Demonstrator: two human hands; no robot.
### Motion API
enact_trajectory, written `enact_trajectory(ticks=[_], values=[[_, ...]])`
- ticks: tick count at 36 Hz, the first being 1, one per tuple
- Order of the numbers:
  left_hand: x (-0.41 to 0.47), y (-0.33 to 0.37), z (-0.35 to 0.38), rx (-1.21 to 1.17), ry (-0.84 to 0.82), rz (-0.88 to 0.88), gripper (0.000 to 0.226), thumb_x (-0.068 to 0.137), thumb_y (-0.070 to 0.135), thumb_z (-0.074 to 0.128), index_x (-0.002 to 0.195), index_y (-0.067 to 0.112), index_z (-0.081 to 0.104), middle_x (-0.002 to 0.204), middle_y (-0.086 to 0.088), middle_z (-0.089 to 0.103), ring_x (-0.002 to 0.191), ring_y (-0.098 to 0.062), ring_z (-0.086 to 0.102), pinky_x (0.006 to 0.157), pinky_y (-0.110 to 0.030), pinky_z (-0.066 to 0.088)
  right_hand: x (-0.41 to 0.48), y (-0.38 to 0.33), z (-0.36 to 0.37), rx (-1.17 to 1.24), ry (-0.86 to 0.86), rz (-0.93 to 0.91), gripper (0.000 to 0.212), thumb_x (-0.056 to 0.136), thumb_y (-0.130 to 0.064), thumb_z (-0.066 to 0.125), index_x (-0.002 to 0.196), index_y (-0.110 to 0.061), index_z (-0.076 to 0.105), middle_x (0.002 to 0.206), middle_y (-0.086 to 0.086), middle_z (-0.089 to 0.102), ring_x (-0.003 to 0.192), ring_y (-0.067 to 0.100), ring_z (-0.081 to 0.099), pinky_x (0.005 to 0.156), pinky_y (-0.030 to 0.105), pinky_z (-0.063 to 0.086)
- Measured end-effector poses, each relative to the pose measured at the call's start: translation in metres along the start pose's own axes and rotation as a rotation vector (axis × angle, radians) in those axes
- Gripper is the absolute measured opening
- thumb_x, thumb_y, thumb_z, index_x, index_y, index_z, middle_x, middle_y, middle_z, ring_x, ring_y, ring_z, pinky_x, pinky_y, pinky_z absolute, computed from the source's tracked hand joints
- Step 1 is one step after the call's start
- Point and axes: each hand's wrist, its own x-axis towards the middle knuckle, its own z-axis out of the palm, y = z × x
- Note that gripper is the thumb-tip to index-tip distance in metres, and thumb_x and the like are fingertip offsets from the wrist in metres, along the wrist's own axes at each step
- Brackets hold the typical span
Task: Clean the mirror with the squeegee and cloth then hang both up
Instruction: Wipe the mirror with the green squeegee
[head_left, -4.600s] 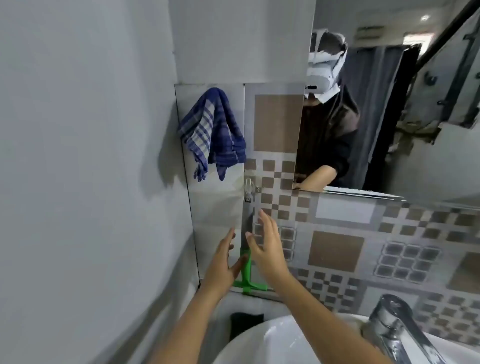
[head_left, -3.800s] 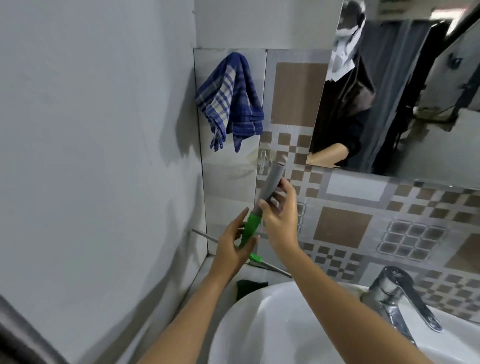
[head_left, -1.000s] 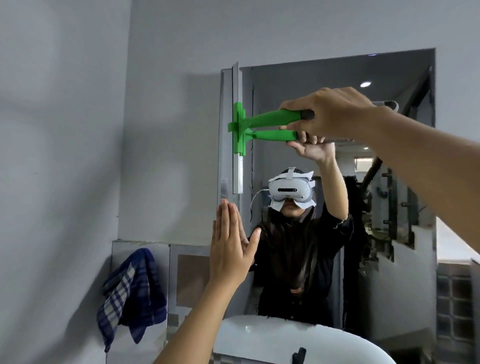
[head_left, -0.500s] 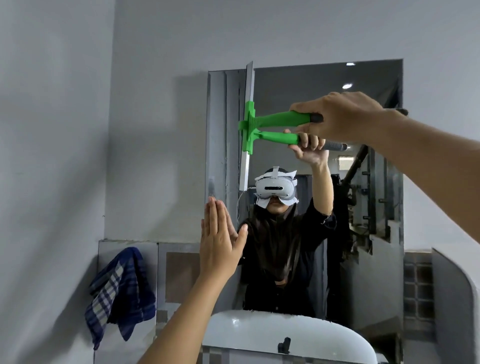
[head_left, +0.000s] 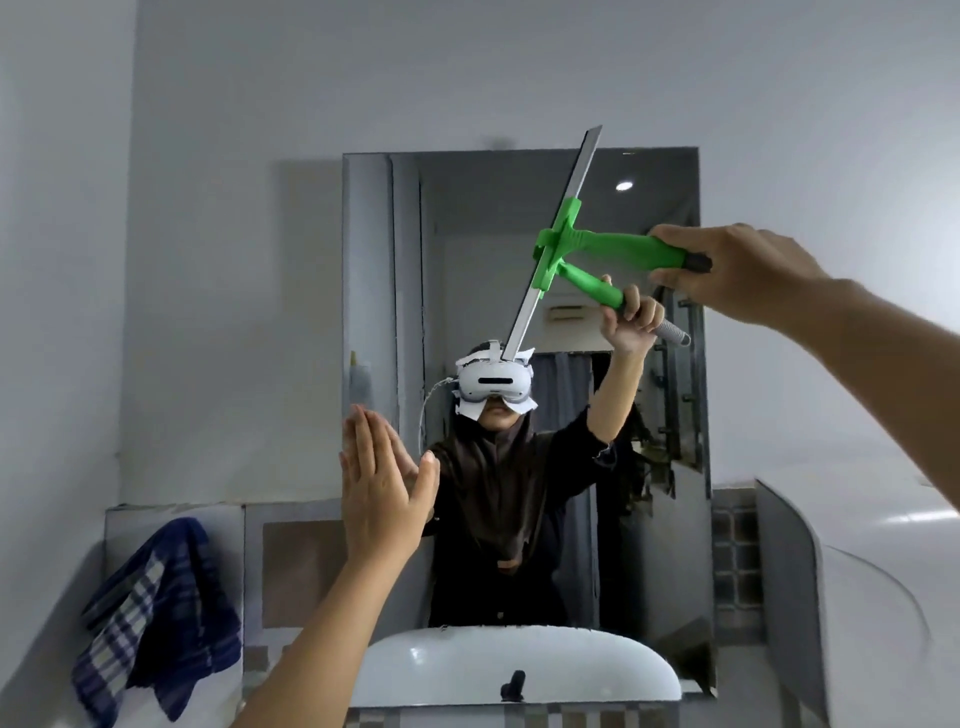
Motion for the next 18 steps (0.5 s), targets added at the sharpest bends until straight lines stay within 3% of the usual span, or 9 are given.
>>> enact_trajectory(ticks=[6, 10, 13, 18], values=[[0.002, -0.002, 0.003, 0.014, 0.002, -0.003, 0.083, 0.086, 0.054, 0.025, 0.145, -0.003, 0.014, 0.155, -0.018, 0.008, 0.144, -0.027, 0.007, 0.116, -0.040, 0.009, -0.025, 0.015, 0.004, 0.073, 0.011, 0.116, 0.027, 0.090, -0.044, 0.052, 0.116, -0.039, 0.051, 0.078, 0.003, 0.058, 0.073, 0.029, 0.052, 0.064, 0.032, 0.037], [0.004, -0.007, 0.006, 0.000, -0.016, -0.006, 0.083, 0.086, 0.055, 0.025, 0.145, -0.002, 0.011, 0.156, -0.017, 0.006, 0.145, -0.026, 0.004, 0.117, -0.039, 0.006, -0.041, 0.003, 0.017, 0.150, 0.061, 0.201, 0.027, 0.091, -0.034, 0.052, 0.118, -0.031, 0.052, 0.085, 0.007, 0.060, 0.075, 0.031, 0.051, 0.064, 0.032, 0.036], [0.004, -0.010, 0.007, -0.018, -0.024, -0.005, 0.084, 0.086, 0.056, 0.025, 0.145, -0.001, 0.011, 0.156, -0.016, 0.006, 0.145, -0.026, 0.005, 0.117, -0.041, 0.008, -0.052, -0.010, 0.034, 0.236, 0.093, 0.274, 0.022, 0.090, -0.033, 0.052, 0.112, -0.031, 0.052, 0.075, 0.004, 0.056, 0.071, 0.031, 0.053, 0.060, 0.032, 0.036], [0.002, -0.011, 0.001, -0.034, -0.038, 0.024, 0.087, 0.085, 0.059, 0.026, 0.146, 0.002, 0.003, 0.156, -0.012, -0.003, 0.143, -0.018, -0.007, 0.116, -0.035, 0.000, -0.065, -0.033, 0.060, 0.356, 0.168, 0.374, 0.017, 0.090, -0.033, 0.048, 0.107, -0.033, 0.051, 0.067, 0.000, 0.052, 0.059, 0.026, 0.047, 0.056, 0.032, 0.036]])
